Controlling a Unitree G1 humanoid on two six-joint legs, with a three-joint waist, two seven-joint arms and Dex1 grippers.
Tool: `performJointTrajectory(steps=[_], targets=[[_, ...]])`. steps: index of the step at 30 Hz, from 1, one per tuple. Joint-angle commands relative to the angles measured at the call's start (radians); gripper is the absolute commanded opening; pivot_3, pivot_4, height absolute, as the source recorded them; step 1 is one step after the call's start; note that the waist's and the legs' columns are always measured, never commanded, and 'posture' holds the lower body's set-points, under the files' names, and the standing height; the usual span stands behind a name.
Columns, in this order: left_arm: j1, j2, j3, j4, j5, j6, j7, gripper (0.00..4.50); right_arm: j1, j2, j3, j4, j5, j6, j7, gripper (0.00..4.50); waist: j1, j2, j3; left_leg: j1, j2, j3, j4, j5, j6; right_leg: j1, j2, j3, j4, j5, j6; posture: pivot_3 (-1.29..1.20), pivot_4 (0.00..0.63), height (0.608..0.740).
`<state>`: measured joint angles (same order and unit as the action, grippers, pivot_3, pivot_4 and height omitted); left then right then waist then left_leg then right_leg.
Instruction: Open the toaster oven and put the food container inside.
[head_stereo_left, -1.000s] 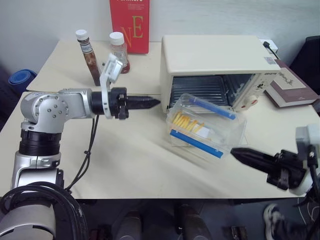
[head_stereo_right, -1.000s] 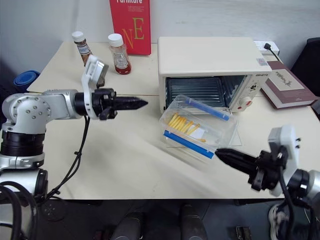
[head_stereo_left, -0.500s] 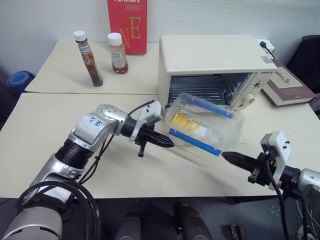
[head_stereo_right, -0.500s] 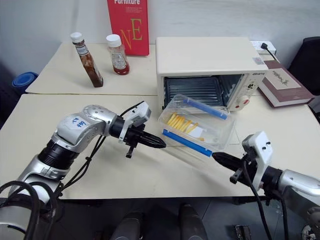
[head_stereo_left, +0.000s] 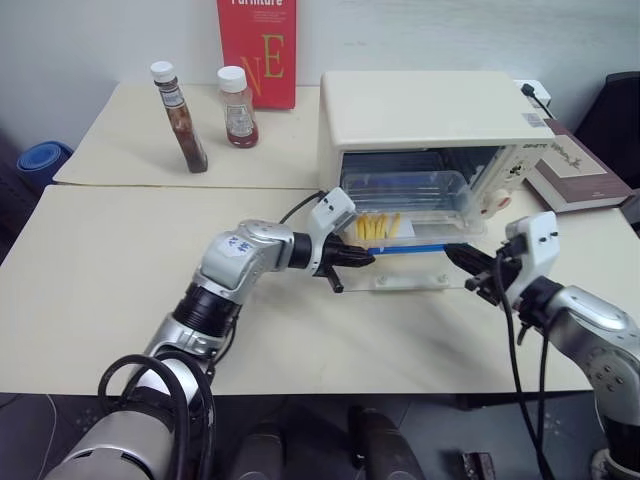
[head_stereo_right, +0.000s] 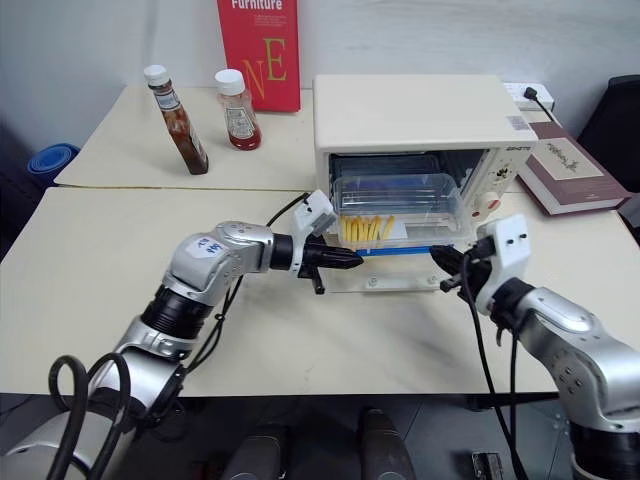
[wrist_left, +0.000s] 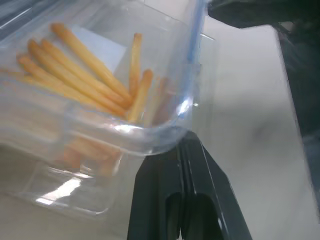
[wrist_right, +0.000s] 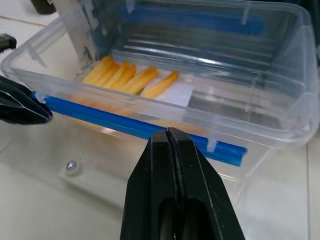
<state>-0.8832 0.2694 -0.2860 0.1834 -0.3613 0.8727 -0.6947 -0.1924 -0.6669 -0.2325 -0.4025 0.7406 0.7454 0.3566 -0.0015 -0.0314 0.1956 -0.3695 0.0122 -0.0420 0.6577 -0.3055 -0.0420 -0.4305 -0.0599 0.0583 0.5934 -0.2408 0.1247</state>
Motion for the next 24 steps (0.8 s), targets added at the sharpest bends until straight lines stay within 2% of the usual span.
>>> performJointTrajectory(steps=[1, 6, 11, 15, 18, 21, 24], targets=[[-0.049, -0.043, 0.069, 0.060, 0.043, -0.061, 0.089, 0.00, -0.071, 0.037, 0.023, 0.065, -0.071, -0.056, -0.007, 0.01, -0.002, 0.000, 0.000, 0.000, 0.000, 0.000, 0.000, 0.000, 0.000, 0.000, 0.000, 0.000, 0.000, 0.000, 0.000, 0.00, 0.150, 0.740], [-0.109, -0.118, 0.134, 0.191, 0.075, -0.138, 0.169, 0.00, -0.201, 0.108, 0.066, 0.236, -0.178, -0.147, -0.005, 0.01, -0.002, 0.000, 0.000, 0.000, 0.000, 0.000, -0.001, 0.000, 0.000, -0.001, 0.000, 0.000, 0.001, 0.000, 0.000, 0.00, 0.150, 0.740], [-0.151, -0.168, 0.155, 0.298, 0.093, -0.190, 0.168, 0.00, -0.351, 0.169, 0.080, 0.457, -0.276, -0.272, 0.001, 0.01, -0.001, 0.002, -0.001, 0.000, -0.001, 0.001, 0.000, 0.000, 0.000, 0.000, -0.001, 0.000, 0.000, 0.002, 0.002, 0.00, 0.150, 0.740], [-0.157, -0.169, 0.175, 0.320, 0.099, -0.201, 0.165, 0.00, -0.386, 0.194, 0.056, 0.488, -0.280, -0.297, 0.011, 0.01, -0.001, 0.002, -0.001, -0.001, -0.001, 0.001, -0.004, 0.000, -0.001, -0.002, -0.001, 0.000, 0.002, 0.002, 0.002, 0.00, 0.150, 0.740], [-0.128, -0.109, 0.176, 0.200, 0.062, -0.152, 0.081, 0.00, -0.325, 0.171, 0.035, 0.371, -0.245, -0.236, 0.033, 0.01, -0.003, 0.002, -0.001, -0.001, -0.001, 0.001, -0.004, 0.001, -0.001, -0.003, -0.001, 0.000, 0.004, 0.002, 0.002, 0.00, 0.150, 0.740], [-0.073, 0.027, 0.205, -0.015, -0.034, -0.063, -0.068, 0.62, -0.173, 0.104, -0.020, 0.132, -0.139, -0.104, 0.080, 0.00, -0.004, 0.002, -0.001, -0.002, 0.000, 0.001, -0.007, 0.001, -0.001, -0.006, -0.001, 0.000, 0.005, 0.002, 0.001, 0.00, 0.150, 0.740], [-0.026, 0.164, 0.236, -0.157, -0.118, 0.000, -0.185, 1.53, -0.036, 0.053, -0.102, -0.038, -0.015, 0.010, 0.091, 0.00, -0.005, 0.003, -0.001, -0.004, 0.001, 0.002, -0.009, 0.001, -0.001, -0.011, -0.001, 0.000, 0.009, 0.000, -0.001, 0.00, 0.150, 0.740]])
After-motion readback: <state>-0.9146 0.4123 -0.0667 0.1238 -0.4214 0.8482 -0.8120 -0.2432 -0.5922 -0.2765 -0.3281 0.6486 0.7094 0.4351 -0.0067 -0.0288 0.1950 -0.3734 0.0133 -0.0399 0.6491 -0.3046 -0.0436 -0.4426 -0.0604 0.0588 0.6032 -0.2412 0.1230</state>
